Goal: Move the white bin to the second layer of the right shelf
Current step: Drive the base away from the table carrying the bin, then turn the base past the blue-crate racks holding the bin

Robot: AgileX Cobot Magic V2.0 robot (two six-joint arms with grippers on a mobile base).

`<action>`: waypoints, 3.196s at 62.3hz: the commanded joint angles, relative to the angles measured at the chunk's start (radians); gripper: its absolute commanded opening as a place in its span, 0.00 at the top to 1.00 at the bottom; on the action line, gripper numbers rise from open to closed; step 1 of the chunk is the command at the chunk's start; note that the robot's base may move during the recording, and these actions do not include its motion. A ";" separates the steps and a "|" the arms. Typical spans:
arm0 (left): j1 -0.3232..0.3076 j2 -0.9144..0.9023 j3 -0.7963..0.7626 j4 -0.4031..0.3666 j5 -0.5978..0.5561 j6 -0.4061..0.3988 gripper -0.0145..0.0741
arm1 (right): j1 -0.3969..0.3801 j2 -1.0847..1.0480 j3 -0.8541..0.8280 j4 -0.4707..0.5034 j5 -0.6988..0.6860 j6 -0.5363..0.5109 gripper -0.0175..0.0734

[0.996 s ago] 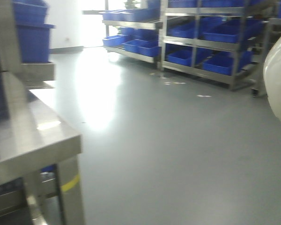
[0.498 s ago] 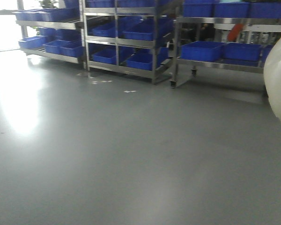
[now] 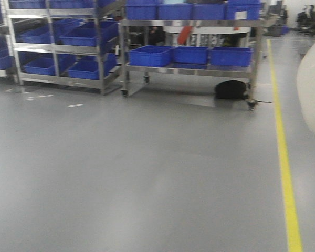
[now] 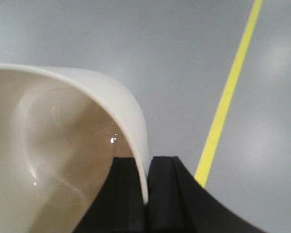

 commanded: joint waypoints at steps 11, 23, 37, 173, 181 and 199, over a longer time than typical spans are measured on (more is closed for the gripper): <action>-0.004 -0.013 0.037 -0.006 -0.084 -0.003 0.74 | -0.003 0.001 -0.032 0.003 -0.095 0.000 0.78; -0.004 -0.013 0.037 -0.006 -0.084 -0.003 0.74 | -0.003 0.001 -0.032 0.003 -0.095 0.000 0.78; -0.004 -0.013 0.037 -0.006 -0.084 -0.003 0.74 | -0.003 0.001 -0.032 0.003 -0.095 0.000 0.78; -0.004 -0.013 0.037 -0.006 -0.084 -0.003 0.74 | -0.003 0.001 -0.032 0.003 -0.085 0.000 0.78; -0.004 -0.013 0.037 -0.006 -0.084 -0.003 0.74 | -0.003 0.001 -0.032 0.003 -0.085 0.000 0.78; -0.004 -0.013 0.037 -0.006 -0.084 -0.003 0.74 | -0.003 0.001 -0.032 0.003 -0.085 0.000 0.78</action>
